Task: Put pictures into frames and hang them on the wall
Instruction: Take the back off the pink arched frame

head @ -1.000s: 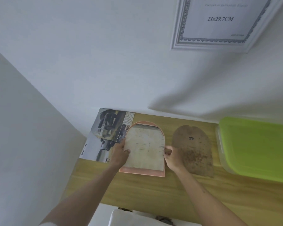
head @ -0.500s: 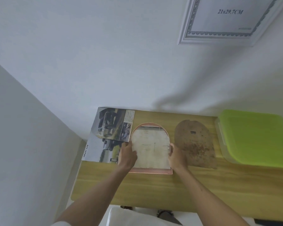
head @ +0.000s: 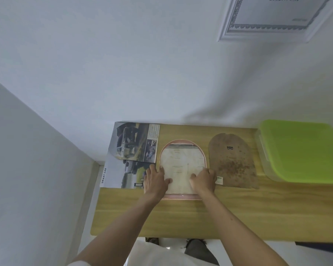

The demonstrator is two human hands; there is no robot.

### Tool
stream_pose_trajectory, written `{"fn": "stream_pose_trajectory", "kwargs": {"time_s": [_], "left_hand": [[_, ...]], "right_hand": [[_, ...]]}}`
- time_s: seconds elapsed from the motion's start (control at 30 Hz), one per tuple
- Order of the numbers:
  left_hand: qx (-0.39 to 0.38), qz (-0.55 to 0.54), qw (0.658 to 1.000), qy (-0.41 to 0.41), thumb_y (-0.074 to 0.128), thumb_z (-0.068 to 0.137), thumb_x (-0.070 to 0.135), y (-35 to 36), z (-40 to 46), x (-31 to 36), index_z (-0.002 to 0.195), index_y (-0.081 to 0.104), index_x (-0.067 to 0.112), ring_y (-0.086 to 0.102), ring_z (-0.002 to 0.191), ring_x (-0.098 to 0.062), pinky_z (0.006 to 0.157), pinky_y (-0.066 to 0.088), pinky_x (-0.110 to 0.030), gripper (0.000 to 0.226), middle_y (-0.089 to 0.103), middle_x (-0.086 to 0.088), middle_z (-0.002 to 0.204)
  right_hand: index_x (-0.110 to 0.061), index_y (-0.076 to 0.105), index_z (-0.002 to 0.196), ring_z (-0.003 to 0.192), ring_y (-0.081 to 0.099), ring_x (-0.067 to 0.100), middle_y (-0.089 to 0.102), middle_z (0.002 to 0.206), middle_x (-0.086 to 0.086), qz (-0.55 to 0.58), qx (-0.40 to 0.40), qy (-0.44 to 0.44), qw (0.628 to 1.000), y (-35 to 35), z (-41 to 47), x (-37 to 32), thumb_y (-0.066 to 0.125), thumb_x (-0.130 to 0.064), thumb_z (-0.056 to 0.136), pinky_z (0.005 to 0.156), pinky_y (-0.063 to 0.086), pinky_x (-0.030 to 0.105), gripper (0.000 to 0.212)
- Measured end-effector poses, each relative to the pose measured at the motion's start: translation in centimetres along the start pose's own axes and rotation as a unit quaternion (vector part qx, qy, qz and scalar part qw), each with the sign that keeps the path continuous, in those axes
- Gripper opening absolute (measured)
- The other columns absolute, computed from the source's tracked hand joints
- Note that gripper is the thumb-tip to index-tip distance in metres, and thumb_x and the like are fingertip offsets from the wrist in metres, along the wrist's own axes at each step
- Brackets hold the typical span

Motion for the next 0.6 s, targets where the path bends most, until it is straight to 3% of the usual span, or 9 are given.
{"fn": "stream_pose_trajectory", "kwargs": {"time_s": [0.1, 0.23, 0.33, 0.4, 0.5, 0.6], "left_hand": [[-0.001, 0.007, 1.0, 0.001, 0.057, 0.093, 0.046, 0.2, 0.3, 0.1, 0.141, 0.042, 0.011, 0.04, 0.12, -0.03, 0.104, 0.034, -0.04, 0.061, 0.037, -0.011, 0.131], [-0.002, 0.002, 1.0, 0.002, 0.058, 0.093, 0.043, 0.4, 0.3, 0.2, 0.139, 0.044, 0.007, 0.043, 0.117, -0.031, 0.1, 0.039, -0.04, 0.059, 0.038, -0.012, 0.13], [0.003, -0.006, 1.0, 0.001, 0.057, 0.094, 0.042, 0.5, 0.1, 0.2, 0.142, 0.04, 0.007, 0.043, 0.117, -0.03, 0.101, 0.04, -0.04, 0.062, 0.038, -0.012, 0.13], [0.009, -0.016, 1.0, 0.002, 0.056, 0.095, 0.042, 0.4, -0.1, 0.1, 0.143, 0.038, 0.008, 0.043, 0.117, -0.03, 0.1, 0.04, -0.04, 0.062, 0.039, -0.011, 0.131], [0.012, -0.04, 0.999, -0.003, 0.057, 0.094, 0.043, 0.3, -0.4, 0.0, 0.142, 0.039, 0.012, 0.043, 0.116, -0.029, 0.099, 0.041, -0.039, 0.06, 0.039, -0.009, 0.13], [0.022, -0.068, 0.997, -0.009, 0.061, 0.09, 0.045, 0.1, -0.6, -0.2, 0.137, 0.044, 0.015, 0.045, 0.113, -0.027, 0.096, 0.044, -0.039, 0.058, 0.04, -0.008, 0.126]], "right_hand": [[-0.009, 0.052, 0.137, 0.13, 0.04, 0.037, 0.043, 0.143, 0.015, 0.082, -0.022, 0.057, 0.995, -0.1, 0.9, 0.5, 0.061, -0.038, 0.085, 0.102, 0.042, 0.044, 0.059], [-0.02, 0.063, 0.116, 0.124, 0.048, 0.034, 0.059, 0.123, 0.007, 0.183, -0.037, 0.073, 0.98, 0.0, 2.0, 1.4, 0.066, -0.043, 0.064, 0.098, 0.047, 0.043, 0.057], [-0.02, 0.06, 0.115, 0.119, 0.052, 0.031, 0.06, 0.119, 0.003, 0.199, -0.003, 0.059, 0.978, -0.6, 1.5, 1.6, 0.072, -0.038, 0.068, 0.094, 0.048, 0.043, 0.052], [-0.019, 0.06, 0.106, 0.106, 0.058, 0.027, 0.062, 0.11, 0.001, 0.199, 0.027, 0.035, 0.979, -1.3, 0.8, 1.5, 0.075, -0.037, 0.07, 0.083, 0.052, 0.039, 0.043], [-0.017, 0.06, 0.104, 0.089, 0.061, 0.019, 0.064, 0.101, -0.001, 0.206, 0.028, 0.001, 0.978, -1.8, 0.2, 1.3, 0.074, -0.028, 0.084, 0.065, 0.045, 0.029, 0.027], [-0.018, 0.061, 0.104, 0.089, 0.063, 0.019, 0.067, 0.103, 0.0, 0.252, 0.019, -0.011, 0.968, -1.9, 0.4, 1.8, 0.072, -0.022, 0.088, 0.069, 0.05, 0.031, 0.02]]}}
Point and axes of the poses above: each hand's wrist, its own z-axis towards the middle knuckle, its own y-axis out of the palm, x = y × z, the point moved 7 cm from there along z, towards the middle knuckle
